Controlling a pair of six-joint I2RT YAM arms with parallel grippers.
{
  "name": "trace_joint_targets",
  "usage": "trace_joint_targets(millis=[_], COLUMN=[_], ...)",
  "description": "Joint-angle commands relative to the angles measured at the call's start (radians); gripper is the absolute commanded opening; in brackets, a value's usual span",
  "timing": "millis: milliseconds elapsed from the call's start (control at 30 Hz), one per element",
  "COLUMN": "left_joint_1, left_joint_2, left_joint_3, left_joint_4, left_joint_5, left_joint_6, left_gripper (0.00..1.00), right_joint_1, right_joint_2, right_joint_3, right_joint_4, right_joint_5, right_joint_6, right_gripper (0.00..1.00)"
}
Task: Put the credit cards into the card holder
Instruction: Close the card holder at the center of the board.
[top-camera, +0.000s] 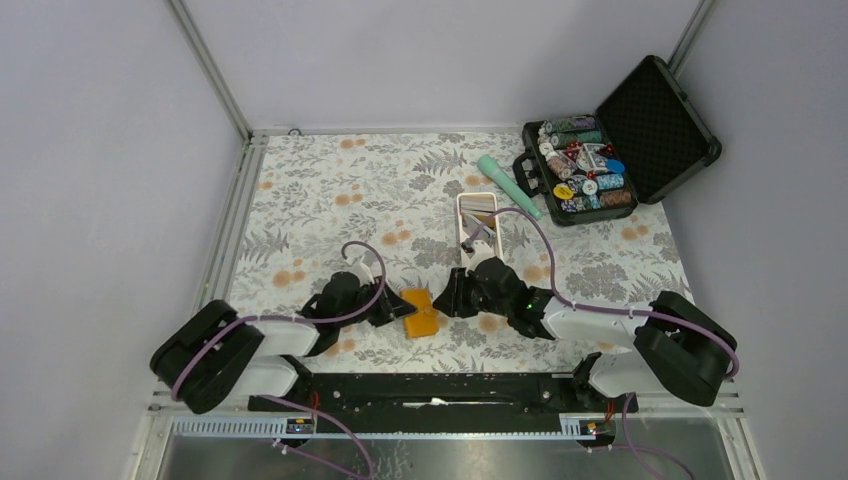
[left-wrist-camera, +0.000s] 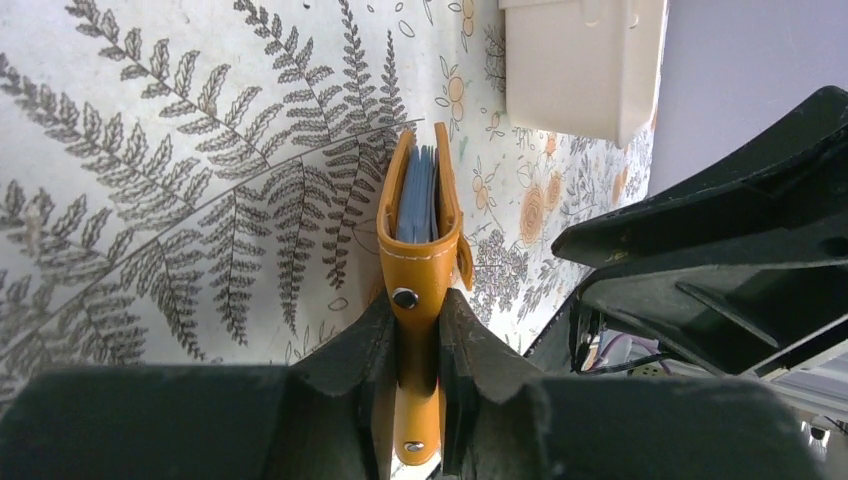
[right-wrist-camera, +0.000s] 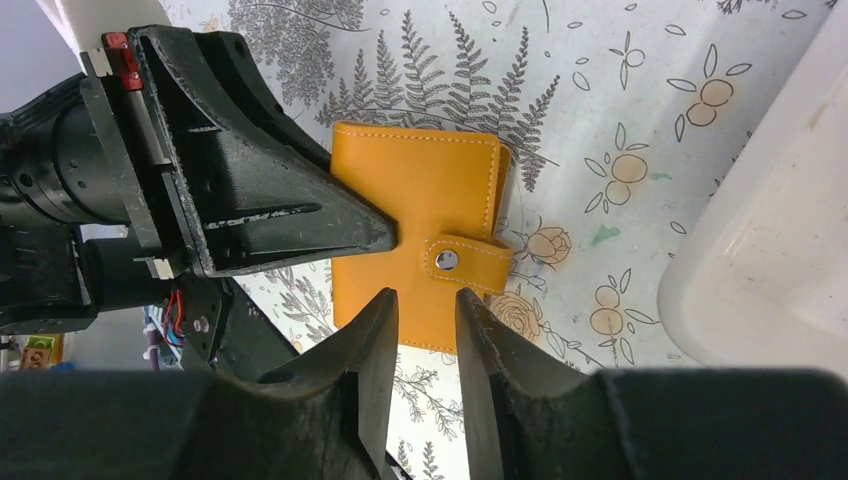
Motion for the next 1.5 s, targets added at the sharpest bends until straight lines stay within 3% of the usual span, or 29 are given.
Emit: trace_joint_targets(millis=[0, 133, 300, 433, 567, 767, 1467], left_joint_1=[-0.006, -0.006, -0.007, -0.007, -0.007, -0.01, -0.08], left_joint_2=[0.115, 0.13, 0.019, -0.096, -0.15, -0.113, 0.03], left_joint_3=[-0.01, -0.011, 0.014, 0.054, 0.088, 0.116, 0.179], left_joint_4=[0.169, 0.114, -0.126, -0.334, -0.436, -0.447, -0.45], left_joint_5=[-0.033, -0.062, -0.15, -0.225, -0.248, -0.227, -0.262], left_joint_6=[0.019, 0.007, 0.049, 0.092, 0.111, 0.111, 0.128], left_gripper=[0.24, 0.53, 0.85, 0.97, 0.93, 0.71, 0.53], right_joint_1=[0.0, 0.003, 0.016, 0.035, 0.054, 0.077, 0.079], right_joint_2=[0.029, 0.037, 0.038, 0.039, 0.068, 0.143, 0.267], right_joint_3=[0.01, 0.02, 0.053, 0.077, 0.119, 0.178, 0.221], right_joint_4=[0.025, -0.002, -0.065, -0.091, -0.12, -0.145, -0.122], right_joint_5=[-0.003, -0.008, 0.012, 0.028, 0.042, 0.065, 0.096], right_joint_6=[-0.011, -0.02, -0.059, -0.085, -0.107, -0.104, -0.099], right_gripper=[0.37, 0.4, 0.41, 0.41, 0.41, 0.4, 0.37])
